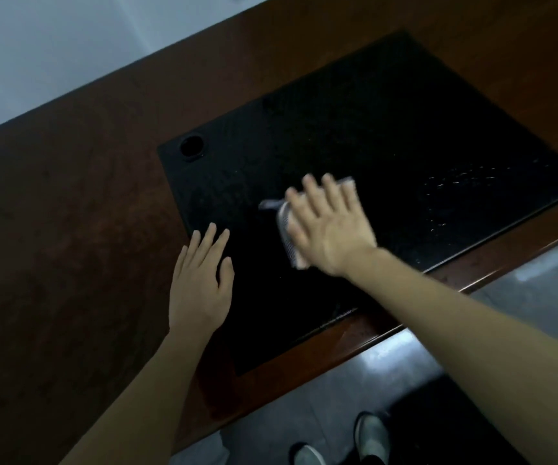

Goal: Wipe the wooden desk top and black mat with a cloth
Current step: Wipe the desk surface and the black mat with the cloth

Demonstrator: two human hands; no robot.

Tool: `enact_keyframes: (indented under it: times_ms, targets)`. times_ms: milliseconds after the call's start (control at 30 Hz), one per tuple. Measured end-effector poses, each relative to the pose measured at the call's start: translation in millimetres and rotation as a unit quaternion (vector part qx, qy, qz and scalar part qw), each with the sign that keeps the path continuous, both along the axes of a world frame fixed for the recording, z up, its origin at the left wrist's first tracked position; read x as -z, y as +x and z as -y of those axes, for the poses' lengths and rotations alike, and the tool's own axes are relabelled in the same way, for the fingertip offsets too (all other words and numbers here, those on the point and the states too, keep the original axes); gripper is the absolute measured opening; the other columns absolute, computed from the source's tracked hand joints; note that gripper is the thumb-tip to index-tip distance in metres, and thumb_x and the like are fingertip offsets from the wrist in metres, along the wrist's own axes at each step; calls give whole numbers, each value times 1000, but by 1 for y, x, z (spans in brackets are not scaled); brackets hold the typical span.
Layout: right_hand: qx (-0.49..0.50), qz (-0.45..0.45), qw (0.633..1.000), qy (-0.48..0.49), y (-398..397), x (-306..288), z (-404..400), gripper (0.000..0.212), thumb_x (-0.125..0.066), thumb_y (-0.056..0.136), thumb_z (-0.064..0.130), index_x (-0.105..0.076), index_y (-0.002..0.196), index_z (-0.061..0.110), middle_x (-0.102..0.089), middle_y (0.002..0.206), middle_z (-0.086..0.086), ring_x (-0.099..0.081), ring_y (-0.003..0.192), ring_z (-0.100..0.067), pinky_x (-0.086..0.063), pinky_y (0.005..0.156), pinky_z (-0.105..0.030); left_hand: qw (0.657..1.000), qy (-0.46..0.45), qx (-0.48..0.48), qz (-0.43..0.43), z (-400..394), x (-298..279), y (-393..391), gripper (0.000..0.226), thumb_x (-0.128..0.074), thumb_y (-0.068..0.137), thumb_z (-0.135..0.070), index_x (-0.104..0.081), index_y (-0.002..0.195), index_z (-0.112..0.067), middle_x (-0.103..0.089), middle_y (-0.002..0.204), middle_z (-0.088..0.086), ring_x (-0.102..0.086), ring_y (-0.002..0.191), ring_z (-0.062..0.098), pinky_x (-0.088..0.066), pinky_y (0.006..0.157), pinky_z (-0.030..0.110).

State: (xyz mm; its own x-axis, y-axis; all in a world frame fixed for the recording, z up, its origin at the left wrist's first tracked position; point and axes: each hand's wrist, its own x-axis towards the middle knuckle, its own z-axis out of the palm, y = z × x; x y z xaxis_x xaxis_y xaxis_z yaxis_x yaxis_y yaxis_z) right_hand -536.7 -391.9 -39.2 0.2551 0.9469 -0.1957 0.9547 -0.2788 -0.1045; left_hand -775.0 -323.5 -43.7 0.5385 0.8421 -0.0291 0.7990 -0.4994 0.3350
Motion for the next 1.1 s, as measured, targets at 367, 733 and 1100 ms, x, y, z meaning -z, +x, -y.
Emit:
enact_keyframes:
  times_ms: [367, 733, 1100]
  targets:
    - [-165, 31, 986, 20, 61, 10, 28, 67, -27, 98, 59, -34, 157, 27, -36, 161, -11, -33, 147, -41, -27, 119, -57, 1000, 8, 0, -15, 1, 4, -1, 59, -17, 103, -49, -29, 157, -30, -13, 165, -14, -1, 154, 6, -6, 126, 34]
    - [58, 0, 998, 15, 17, 3, -34, 70, -4, 98, 54, -7, 163, 27, -5, 170, -9, -1, 155, -38, 1, 122, -59, 1000, -7, 0, -8, 2, -1, 0, 60, -16, 102, -49, -29, 157, -31, -14, 166, -13, -2, 154, 7, -4, 126, 33]
    - [-60, 28, 998, 13, 60, 8, 46, 67, -25, 99, 61, -24, 160, 32, -28, 165, -7, -25, 152, -36, -17, 122, -53, 1000, 8, 6, 4, 1, 3, 0, 59, -17, 102, -49, -32, 156, -30, -16, 165, -13, -4, 154, 8, -5, 125, 33]
